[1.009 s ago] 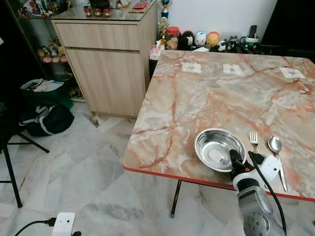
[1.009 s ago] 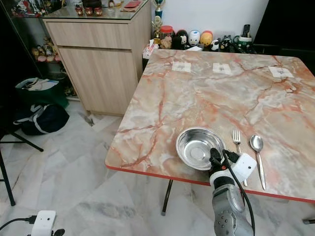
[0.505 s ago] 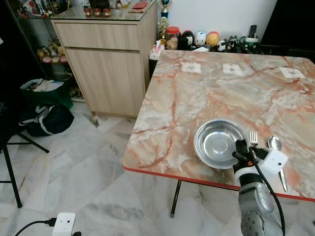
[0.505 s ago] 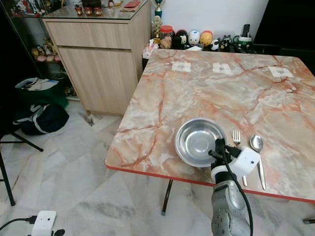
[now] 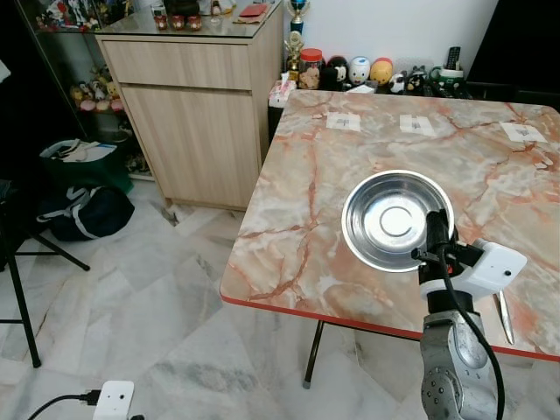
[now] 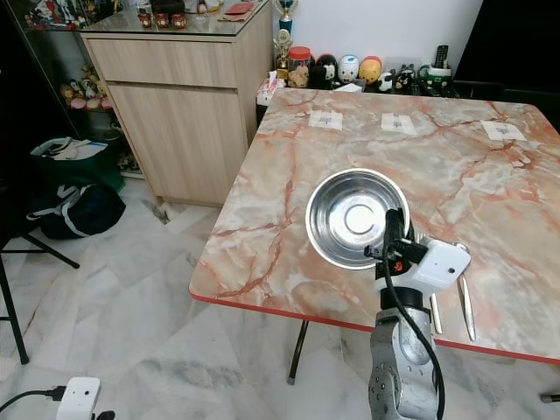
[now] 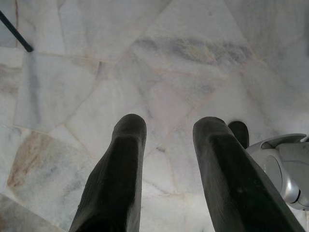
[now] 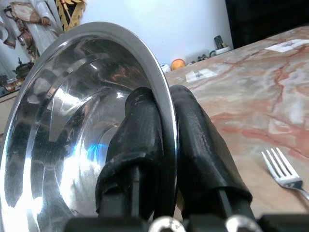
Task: Setting the table
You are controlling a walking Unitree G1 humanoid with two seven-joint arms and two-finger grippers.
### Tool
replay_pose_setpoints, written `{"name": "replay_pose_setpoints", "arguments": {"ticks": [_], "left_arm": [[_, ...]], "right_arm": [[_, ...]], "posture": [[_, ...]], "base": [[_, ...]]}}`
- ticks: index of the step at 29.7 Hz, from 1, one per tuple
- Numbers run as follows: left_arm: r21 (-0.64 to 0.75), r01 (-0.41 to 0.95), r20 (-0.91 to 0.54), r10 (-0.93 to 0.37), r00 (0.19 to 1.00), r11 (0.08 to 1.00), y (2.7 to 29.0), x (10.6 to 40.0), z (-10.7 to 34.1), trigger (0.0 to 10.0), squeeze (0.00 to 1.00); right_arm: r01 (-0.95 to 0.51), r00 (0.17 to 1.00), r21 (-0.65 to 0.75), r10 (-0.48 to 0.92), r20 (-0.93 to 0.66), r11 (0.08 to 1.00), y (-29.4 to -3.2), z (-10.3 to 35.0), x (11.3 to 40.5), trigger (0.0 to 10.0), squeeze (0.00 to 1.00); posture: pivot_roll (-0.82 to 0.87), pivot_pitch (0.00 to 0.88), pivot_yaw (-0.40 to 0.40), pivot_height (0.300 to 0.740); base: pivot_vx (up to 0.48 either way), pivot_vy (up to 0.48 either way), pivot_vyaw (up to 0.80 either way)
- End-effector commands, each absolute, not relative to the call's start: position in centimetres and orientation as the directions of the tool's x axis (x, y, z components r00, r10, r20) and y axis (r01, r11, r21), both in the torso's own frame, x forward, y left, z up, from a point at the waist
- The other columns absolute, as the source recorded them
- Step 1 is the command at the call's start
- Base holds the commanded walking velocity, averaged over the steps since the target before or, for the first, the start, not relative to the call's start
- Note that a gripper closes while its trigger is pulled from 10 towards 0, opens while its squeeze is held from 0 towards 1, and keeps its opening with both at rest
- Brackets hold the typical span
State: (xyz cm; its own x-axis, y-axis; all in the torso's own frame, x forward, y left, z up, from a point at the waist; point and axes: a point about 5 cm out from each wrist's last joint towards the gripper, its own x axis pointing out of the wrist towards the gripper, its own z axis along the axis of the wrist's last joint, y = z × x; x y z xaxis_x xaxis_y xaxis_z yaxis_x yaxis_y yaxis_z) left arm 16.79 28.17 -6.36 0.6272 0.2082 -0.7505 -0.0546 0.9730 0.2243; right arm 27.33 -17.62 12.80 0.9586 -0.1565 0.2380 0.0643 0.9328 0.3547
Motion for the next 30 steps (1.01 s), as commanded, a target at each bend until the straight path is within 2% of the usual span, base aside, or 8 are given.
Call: {"name": "replay_pose_setpoints", "arguments": {"ticks": [1, 30], "left_arm": [[0.235, -0.042, -0.772, 0.212, 0.599, 0.971, 28.39, 16.01, -6.68, 10.0, 0.00], [0.245, -0.047, -0.763, 0.223, 0.607, 0.968, 28.41, 16.52, -6.46, 10.0, 0.00]], "right_arm": [[0.057, 0.958, 0.408, -0.166, 0.236, 0.911, -16.05, 12.52, 26.79, 10.0, 0.00], [0.116, 0.929, 0.398, -0.241, 0.279, 0.910, -16.94, 13.24, 27.22, 10.0, 0.00]], "posture": [[0.07, 0.000, -0.020, 0.740], [0.06, 0.012, -0.008, 0.740]], "base": [[0.000, 0.000, 0.00], [0.000, -0.466, 0.00]]}}
